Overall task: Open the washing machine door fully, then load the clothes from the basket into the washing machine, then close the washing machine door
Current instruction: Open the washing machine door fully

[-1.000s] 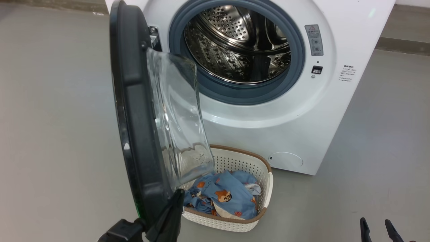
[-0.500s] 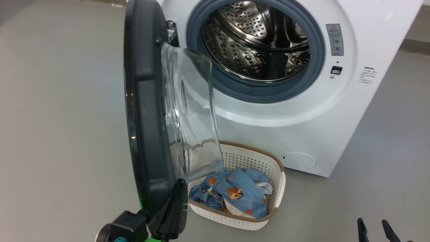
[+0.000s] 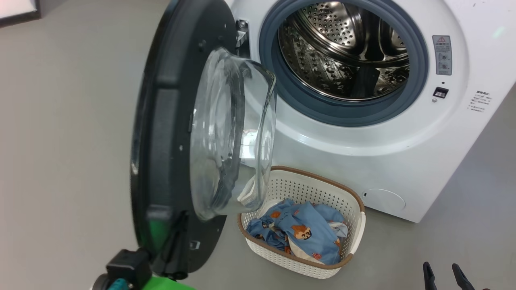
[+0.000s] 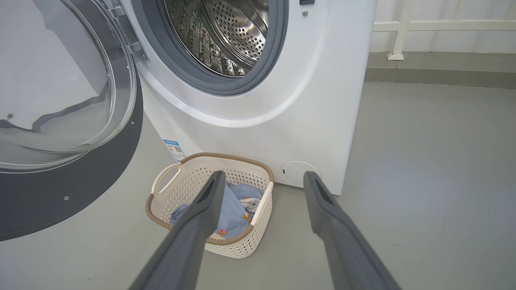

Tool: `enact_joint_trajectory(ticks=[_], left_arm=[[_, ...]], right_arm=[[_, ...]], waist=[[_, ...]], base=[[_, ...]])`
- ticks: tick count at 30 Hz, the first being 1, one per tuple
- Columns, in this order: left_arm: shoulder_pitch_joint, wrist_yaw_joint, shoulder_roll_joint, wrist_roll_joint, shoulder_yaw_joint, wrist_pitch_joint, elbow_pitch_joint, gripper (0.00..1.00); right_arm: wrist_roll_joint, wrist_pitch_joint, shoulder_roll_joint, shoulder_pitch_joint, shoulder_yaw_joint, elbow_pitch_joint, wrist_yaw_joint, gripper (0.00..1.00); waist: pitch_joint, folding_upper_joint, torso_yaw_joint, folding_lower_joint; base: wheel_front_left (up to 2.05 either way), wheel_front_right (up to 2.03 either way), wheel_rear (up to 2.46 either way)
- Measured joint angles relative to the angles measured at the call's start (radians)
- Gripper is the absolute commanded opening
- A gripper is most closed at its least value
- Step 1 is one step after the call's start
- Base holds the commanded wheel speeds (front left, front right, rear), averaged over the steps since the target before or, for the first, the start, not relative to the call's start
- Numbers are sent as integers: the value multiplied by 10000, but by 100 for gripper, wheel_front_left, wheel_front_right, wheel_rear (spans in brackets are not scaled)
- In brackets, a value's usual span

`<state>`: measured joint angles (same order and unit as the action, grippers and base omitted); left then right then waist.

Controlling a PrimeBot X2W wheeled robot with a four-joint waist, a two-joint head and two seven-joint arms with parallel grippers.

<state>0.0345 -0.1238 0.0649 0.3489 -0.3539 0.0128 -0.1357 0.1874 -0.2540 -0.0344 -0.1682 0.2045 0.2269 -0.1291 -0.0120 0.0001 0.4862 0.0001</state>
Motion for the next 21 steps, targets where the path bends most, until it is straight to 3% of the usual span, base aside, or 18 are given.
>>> enact_joint_trajectory(ticks=[8,21], left_arm=[[-562,-274,307,167,876,307,1097,0],[-2067,-468,378,773,2370,1615,3645,0]], right_arm=[[0,0,0,1,-94,19,0,100],[0,0,-2,-3,-290,159,0,100]], waist=[[52,0,167,0],[78,0,-118,0]], base=[[0,0,0],[0,0,0]])
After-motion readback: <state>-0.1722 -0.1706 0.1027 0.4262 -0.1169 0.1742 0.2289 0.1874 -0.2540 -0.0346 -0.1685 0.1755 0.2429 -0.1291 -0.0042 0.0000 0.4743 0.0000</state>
